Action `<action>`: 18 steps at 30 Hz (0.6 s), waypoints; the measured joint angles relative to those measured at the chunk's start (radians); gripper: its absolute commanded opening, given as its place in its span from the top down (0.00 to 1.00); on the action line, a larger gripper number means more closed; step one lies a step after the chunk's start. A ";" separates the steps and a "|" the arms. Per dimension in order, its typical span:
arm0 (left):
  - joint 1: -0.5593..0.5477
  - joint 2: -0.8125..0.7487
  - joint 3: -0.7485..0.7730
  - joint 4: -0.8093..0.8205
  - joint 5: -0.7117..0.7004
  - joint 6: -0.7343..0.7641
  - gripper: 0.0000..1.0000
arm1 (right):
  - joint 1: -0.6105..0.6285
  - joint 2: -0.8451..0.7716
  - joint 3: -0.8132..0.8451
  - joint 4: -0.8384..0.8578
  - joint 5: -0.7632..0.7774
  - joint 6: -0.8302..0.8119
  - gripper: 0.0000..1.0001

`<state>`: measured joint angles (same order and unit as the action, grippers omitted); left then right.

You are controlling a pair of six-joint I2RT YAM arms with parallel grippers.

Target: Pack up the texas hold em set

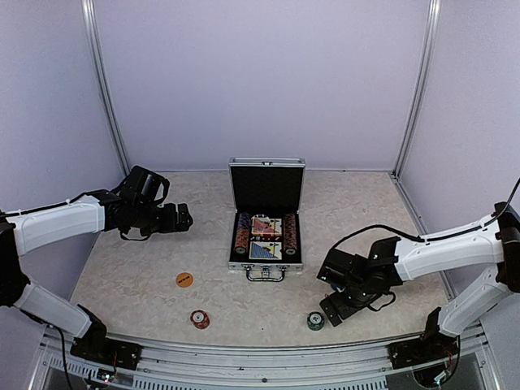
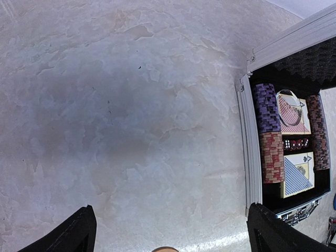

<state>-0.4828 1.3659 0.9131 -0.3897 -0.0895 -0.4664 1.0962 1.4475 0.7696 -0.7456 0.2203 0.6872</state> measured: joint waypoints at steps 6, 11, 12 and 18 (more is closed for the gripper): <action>0.000 0.000 0.000 0.000 0.000 0.000 0.01 | -0.014 0.010 -0.024 0.035 -0.010 -0.013 0.03; 0.000 0.000 0.000 0.000 0.000 0.000 0.01 | -0.024 0.010 -0.037 0.062 -0.023 -0.021 0.06; 0.000 0.000 0.000 0.000 0.000 0.000 0.01 | -0.026 0.010 -0.038 0.067 -0.025 -0.022 0.06; 0.000 0.000 0.000 0.000 0.000 0.000 0.01 | -0.030 0.011 -0.045 0.100 -0.042 -0.041 0.09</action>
<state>-0.4828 1.3659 0.9131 -0.3901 -0.0895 -0.4667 1.0660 1.4586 0.7250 -0.6453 0.1787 0.6460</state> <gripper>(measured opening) 0.990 0.924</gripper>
